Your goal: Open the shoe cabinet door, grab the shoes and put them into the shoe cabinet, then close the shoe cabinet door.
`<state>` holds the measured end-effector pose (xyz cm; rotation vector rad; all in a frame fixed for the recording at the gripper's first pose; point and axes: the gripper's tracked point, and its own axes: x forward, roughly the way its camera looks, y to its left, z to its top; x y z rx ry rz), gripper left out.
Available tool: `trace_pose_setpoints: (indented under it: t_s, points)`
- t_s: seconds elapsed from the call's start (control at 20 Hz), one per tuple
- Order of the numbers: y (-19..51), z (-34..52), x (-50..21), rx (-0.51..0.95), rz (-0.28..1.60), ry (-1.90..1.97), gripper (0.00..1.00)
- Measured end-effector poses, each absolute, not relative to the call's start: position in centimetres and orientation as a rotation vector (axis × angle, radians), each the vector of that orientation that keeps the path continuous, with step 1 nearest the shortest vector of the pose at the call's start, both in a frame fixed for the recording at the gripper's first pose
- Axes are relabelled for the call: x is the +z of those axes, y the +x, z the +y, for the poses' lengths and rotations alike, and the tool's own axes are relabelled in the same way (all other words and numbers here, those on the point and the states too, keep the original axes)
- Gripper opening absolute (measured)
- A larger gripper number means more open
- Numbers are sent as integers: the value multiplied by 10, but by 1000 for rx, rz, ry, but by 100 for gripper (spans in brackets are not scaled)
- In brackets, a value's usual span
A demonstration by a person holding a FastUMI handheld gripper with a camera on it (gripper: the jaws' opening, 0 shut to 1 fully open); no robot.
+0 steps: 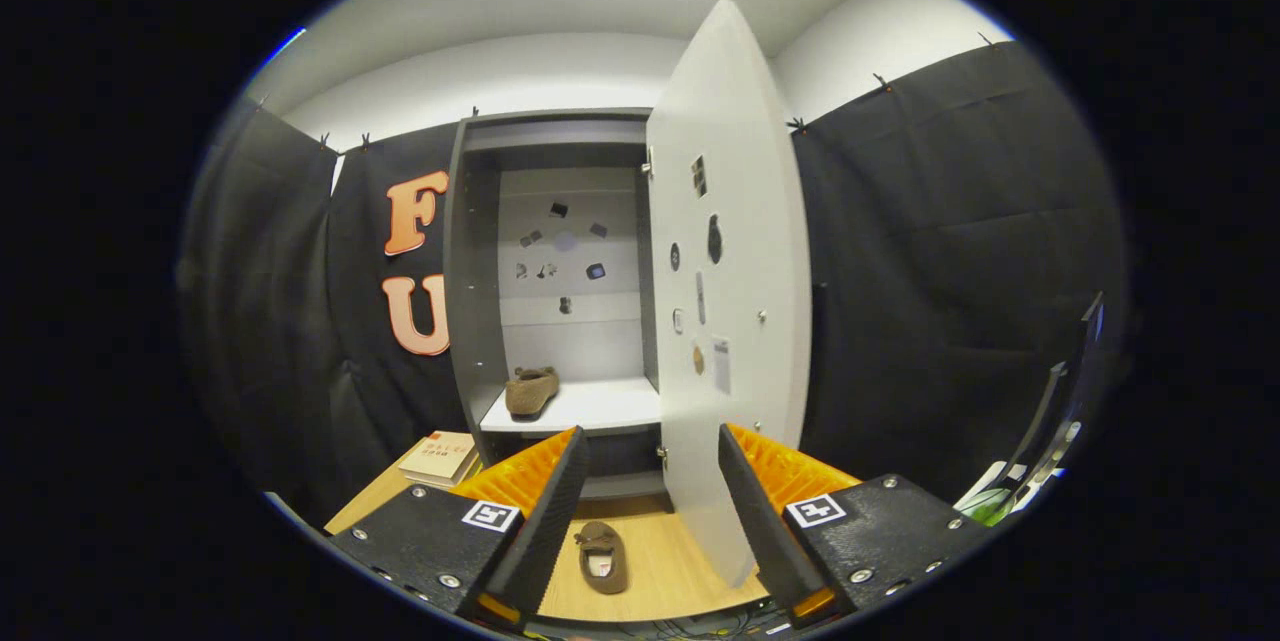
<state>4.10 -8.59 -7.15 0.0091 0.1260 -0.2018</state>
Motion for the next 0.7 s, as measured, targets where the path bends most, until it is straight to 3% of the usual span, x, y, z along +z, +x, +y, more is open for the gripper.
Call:
trace_pose_setpoints:
  t_s: [0.2,0.7]
  points:
    - [57,-45,-106,-148,204,24,88]
    - [117,-20,-205,-70,355,71,89]
